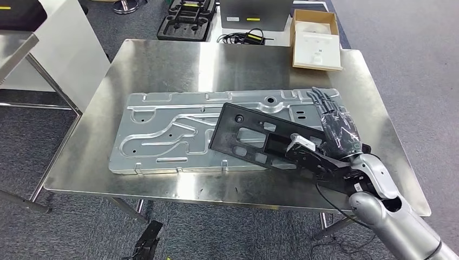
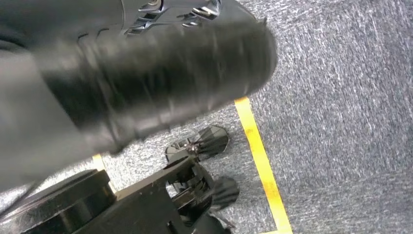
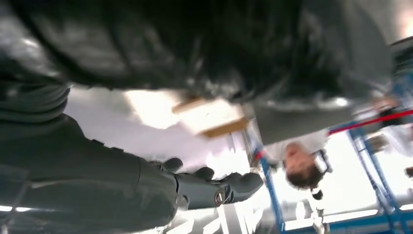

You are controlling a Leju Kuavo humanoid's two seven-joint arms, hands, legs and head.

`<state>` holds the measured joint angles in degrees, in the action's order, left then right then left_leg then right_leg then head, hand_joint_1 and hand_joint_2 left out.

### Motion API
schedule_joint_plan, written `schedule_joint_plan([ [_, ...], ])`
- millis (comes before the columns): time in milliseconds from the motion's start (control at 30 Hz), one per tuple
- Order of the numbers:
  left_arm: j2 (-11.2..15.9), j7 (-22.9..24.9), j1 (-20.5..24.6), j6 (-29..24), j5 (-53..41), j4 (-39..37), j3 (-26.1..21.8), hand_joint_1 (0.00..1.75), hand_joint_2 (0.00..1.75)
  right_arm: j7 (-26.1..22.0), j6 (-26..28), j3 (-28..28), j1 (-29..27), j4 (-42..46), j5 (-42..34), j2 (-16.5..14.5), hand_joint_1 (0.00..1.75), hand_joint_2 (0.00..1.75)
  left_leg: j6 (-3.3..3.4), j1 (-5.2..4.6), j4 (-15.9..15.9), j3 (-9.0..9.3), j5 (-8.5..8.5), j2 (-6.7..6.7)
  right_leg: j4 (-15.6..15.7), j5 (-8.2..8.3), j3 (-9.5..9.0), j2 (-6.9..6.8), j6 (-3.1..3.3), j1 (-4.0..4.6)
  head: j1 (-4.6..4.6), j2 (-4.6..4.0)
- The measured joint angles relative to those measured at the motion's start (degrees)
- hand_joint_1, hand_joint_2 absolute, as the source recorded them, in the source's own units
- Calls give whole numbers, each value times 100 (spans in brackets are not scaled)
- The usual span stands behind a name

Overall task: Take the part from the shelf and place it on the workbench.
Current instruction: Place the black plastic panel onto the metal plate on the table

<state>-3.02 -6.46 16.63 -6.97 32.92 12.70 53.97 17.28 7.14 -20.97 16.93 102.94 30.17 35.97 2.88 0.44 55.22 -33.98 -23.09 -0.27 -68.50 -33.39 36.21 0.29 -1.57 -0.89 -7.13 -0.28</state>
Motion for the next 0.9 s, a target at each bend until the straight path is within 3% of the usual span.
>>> schedule_joint_plan([
  [33,-1,-2,-8,17,-7,0,-15,0,0,-47,-17,-2,13,92,-262,-51,0,0,-6,10,12,-9,-4,-1,-290,-88,124,-2,-36,-36,20,0],
  [67,-1,-5,-19,39,-15,0,-32,0,0,-104,-25,-3,22,172,-521,-97,0,0,-19,29,34,-20,-10,-3,-398,-59,167,-3,-79,-75,32,0],
  [100,-2,-10,-30,57,-23,0,-49,0,0,-179,-26,-5,38,247,-794,-145,0,0,-46,58,68,-35,-21,-7,-305,71,118,-6,-127,-117,43,0],
  [167,3,-23,-41,78,-37,0,-73,0,0,-370,-11,-7,91,383,-1316,-242,0,0,-150,124,188,-94,-65,-21,348,409,-209,-8,-259,-197,81,0],
  [233,7,-28,-37,84,-44,0,-100,0,0,-541,18,-9,136,507,-1635,-324,0,0,-279,131,325,-187,-95,-48,769,549,-406,23,-278,-213,161,3],
  [300,6,-11,-40,90,-53,0,-127,0,0,-633,64,-11,144,640,-1683,-398,0,0,-368,103,390,-273,-59,-77,729,549,-331,52,-155,-198,197,9],
  [367,8,16,-54,95,-61,0,-151,0,0,-672,149,-14,132,774,-1506,-479,0,0,-414,118,442,-352,-85,-78,697,580,-231,38,-31,-199,176,14],
  [400,9,30,-60,97,-63,0,-167,0,0,-687,213,-18,116,845,-1352,-521,0,0,-427,130,566,-418,-215,-60,694,614,-186,26,27,-186,176,15],
  [467,10,48,-64,101,-63,0,-202,0,0,-720,359,-39,47,998,-1033,-604,0,0,-432,127,1158,-636,-697,-22,698,690,-88,-2,139,-142,169,16],
  [533,10,55,-69,102,-62,0,-228,0,0,-749,464,-66,-61,1134,-852,-696,0,0,-405,98,1863,-830,-1111,-11,699,767,19,-25,212,-71,171,16],
  [567,10,56,-74,102,-61,0,-238,0,0,-759,492,-75,-109,1188,-820,-737,0,0,-368,72,2032,-827,-1170,-11,698,808,73,-30,237,-30,172,16],
  [600,9,56,-78,100,-61,0,-248,0,0,-777,518,-82,-149,1242,-811,-774,0,0,-309,33,1997,-716,-1120,-12,698,850,123,-32,257,13,173,16],
  [667,15,53,-76,78,-58,0,-268,0,0,-880,616,-91,-230,1353,-879,-845,0,0,-116,-79,1402,-214,-872,-17,700,928,198,-29,289,80,174,16],
  [700,26,49,-71,57,-54,1,-282,0,0,-977,700,-93,-291,1413,-946,-896,0,0,-3,-132,993,75,-810,-10,705,965,220,-30,293,107,183,17],
  [733,38,44,-67,33,-48,2,-299,0,0,-1099,809,-96,-375,1470,-1030,-955,0,0,69,-179,678,284,-770,-3,721,1003,228,-37,284,111,193,17],
  [767,50,39,-66,6,-42,3,-322,0,0,-1233,929,-100,-472,1519,-1110,-1027,0,0,120,-216,466,398,-764,3,742,1043,229,-47,264,97,202,17],
  [867,66,44,-107,-87,-15,4,-389,0,0,-1626,1294,-132,-797,1649,-1346,-1252,0,0,149,-231,204,425,-589,24,850,1168,220,-59,173,63,210,17],
  [900,73,51,-126,-124,0,3,-402,0,0,-1734,1397,-147,-897,1682,-1422,-1311,0,0,159,-210,97,430,-485,39,831,1095,238,-50,144,69,223,17],
])
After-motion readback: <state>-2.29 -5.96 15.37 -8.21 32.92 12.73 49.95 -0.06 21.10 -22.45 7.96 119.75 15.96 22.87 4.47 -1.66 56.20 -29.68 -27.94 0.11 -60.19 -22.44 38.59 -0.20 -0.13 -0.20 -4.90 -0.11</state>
